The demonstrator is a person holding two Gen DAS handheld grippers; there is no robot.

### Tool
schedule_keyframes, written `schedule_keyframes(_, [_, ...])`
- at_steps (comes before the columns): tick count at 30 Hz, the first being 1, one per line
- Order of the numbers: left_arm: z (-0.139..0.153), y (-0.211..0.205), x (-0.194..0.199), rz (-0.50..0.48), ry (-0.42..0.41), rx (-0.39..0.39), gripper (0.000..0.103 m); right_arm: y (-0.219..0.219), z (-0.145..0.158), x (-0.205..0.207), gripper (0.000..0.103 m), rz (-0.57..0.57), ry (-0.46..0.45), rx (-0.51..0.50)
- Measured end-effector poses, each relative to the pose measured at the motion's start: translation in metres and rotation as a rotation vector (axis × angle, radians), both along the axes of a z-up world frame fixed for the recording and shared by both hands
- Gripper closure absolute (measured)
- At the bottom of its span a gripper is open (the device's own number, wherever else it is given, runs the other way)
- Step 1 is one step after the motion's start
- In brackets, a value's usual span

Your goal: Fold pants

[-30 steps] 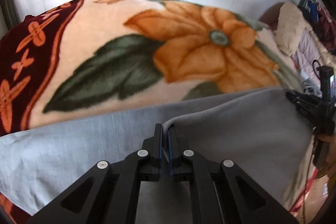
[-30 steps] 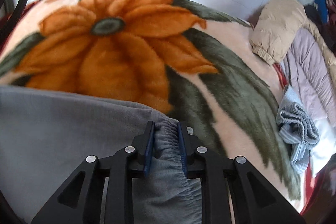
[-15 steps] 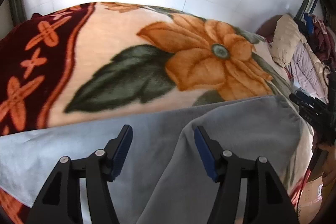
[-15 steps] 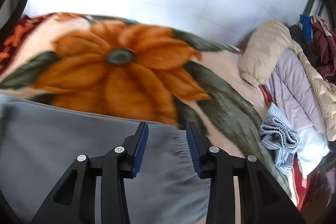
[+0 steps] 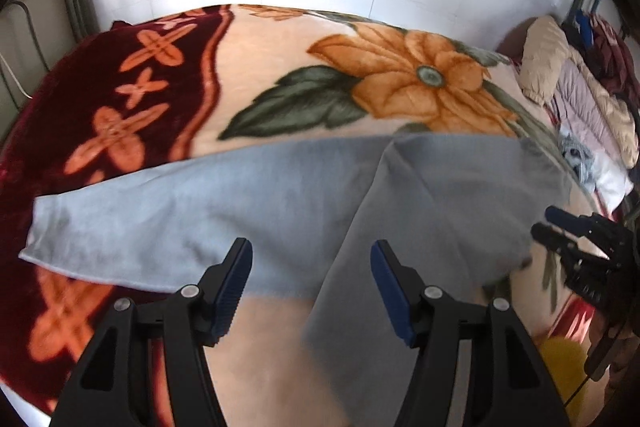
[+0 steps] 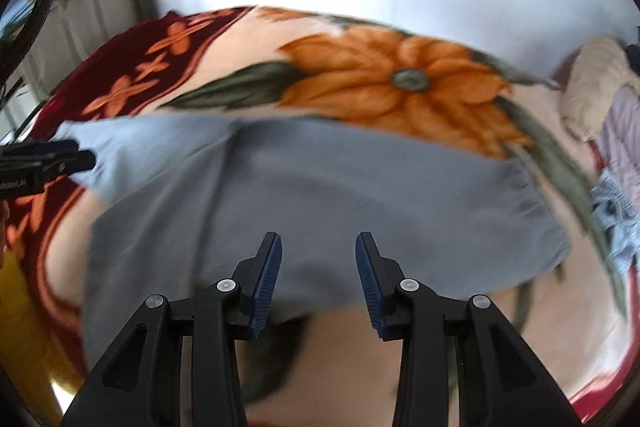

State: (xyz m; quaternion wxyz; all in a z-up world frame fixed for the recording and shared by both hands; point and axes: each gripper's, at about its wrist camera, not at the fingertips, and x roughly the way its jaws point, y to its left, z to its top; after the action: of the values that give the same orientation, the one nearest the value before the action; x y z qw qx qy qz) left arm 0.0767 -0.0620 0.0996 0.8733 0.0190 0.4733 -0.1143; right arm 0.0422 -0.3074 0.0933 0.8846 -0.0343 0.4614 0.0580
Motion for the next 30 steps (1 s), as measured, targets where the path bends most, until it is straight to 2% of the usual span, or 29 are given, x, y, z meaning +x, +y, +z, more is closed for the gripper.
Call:
schedule_keyframes(3, [0.002, 0.006, -0.022, -0.004, -0.015, 0.023, 0.038, 0.018, -0.012, -0.021, 0.064, 0.019, 0.042, 0.035])
schedule_keyframes(8, [-0.004, 0.022, -0.050, -0.005, 0.000, 0.013, 0.038, 0.036, -0.028, -0.046, 0.064, 0.008, 0.104, 0.093])
schedule_keyframes(15, [-0.012, 0.048, -0.069, 0.044, 0.040, -0.031, 0.038, 0.053, -0.040, -0.067, 0.064, -0.022, 0.151, 0.104])
schedule_keyframes(21, [-0.013, 0.069, -0.081, 0.084, 0.036, -0.013, 0.038, 0.064, -0.052, -0.077, 0.064, -0.011, 0.198, 0.113])
schedule_keyframes(25, [-0.014, 0.081, -0.085, 0.111, 0.039, -0.027, 0.038, 0.073, -0.063, -0.083, 0.064, 0.017, 0.242, 0.150])
schedule_keyframes(27, [-0.014, 0.084, -0.085, 0.119, 0.040, -0.033, 0.038, 0.079, -0.065, -0.085, 0.064, 0.026, 0.236, 0.133])
schedule_keyframes(28, [-0.015, 0.084, -0.086, 0.123, 0.040, -0.035, 0.038, 0.082, -0.064, -0.086, 0.068, 0.029, 0.228, 0.124])
schedule_keyframes(29, [-0.014, 0.085, -0.085, 0.125, 0.040, -0.038, 0.038, 0.084, -0.063, -0.086, 0.079, 0.034, 0.220, 0.129])
schedule_keyframes(30, [-0.014, 0.086, -0.085, 0.126, 0.039, -0.040, 0.038, 0.085, -0.062, -0.087, 0.084, 0.042, 0.216, 0.144])
